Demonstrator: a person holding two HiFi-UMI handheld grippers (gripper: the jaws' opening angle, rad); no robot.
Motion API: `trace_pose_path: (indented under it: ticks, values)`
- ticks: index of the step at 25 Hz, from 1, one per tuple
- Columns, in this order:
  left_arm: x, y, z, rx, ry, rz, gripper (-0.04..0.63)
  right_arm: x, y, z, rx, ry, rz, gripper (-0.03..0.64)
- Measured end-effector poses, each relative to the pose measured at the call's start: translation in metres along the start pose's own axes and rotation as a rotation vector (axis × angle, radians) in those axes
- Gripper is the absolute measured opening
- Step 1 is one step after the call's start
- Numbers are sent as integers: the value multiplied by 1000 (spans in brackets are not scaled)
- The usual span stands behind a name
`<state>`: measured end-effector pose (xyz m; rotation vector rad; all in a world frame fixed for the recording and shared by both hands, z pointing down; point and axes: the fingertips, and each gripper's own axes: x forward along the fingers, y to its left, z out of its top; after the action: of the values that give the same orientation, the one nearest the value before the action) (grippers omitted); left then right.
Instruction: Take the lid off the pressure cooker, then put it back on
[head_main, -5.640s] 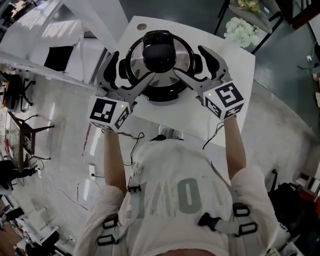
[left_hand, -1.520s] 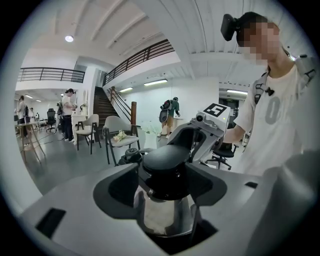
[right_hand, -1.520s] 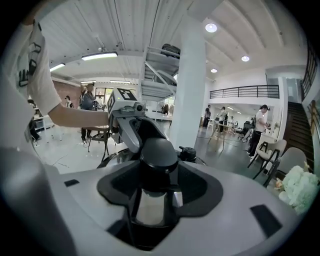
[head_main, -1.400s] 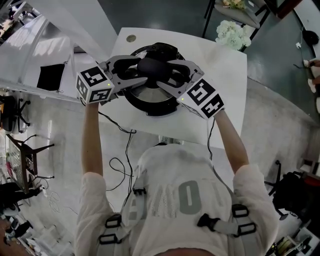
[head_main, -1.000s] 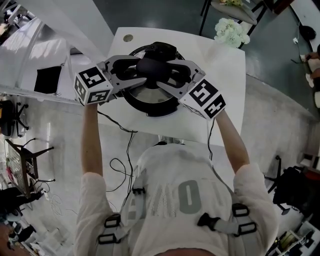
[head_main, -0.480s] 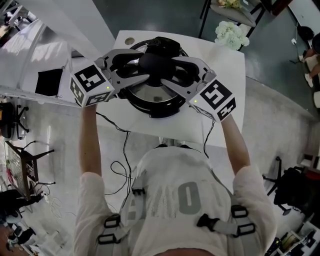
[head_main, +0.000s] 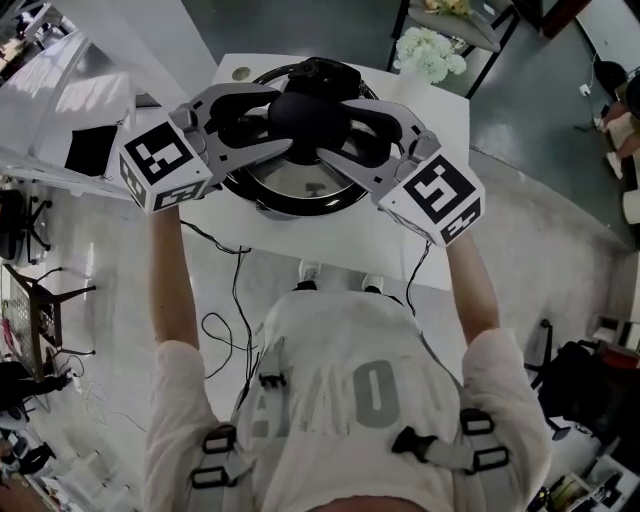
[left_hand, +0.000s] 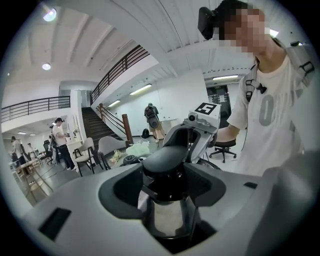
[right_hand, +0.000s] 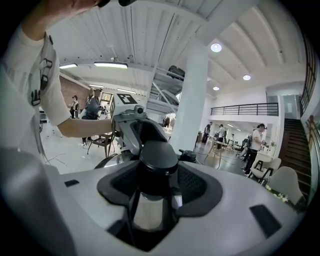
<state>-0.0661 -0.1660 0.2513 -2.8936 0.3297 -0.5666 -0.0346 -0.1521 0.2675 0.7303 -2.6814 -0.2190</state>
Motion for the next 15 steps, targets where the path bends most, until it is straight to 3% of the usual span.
trace_pose_path:
  ticks: [6, 15]
  values:
    - [70, -60, 34, -12, -19, 27, 256, -90, -3, -30, -20, -12, 27, 239]
    - [136, -110, 45, -17, 6, 15, 256, -159, -2, -77, -18, 15, 34, 239]
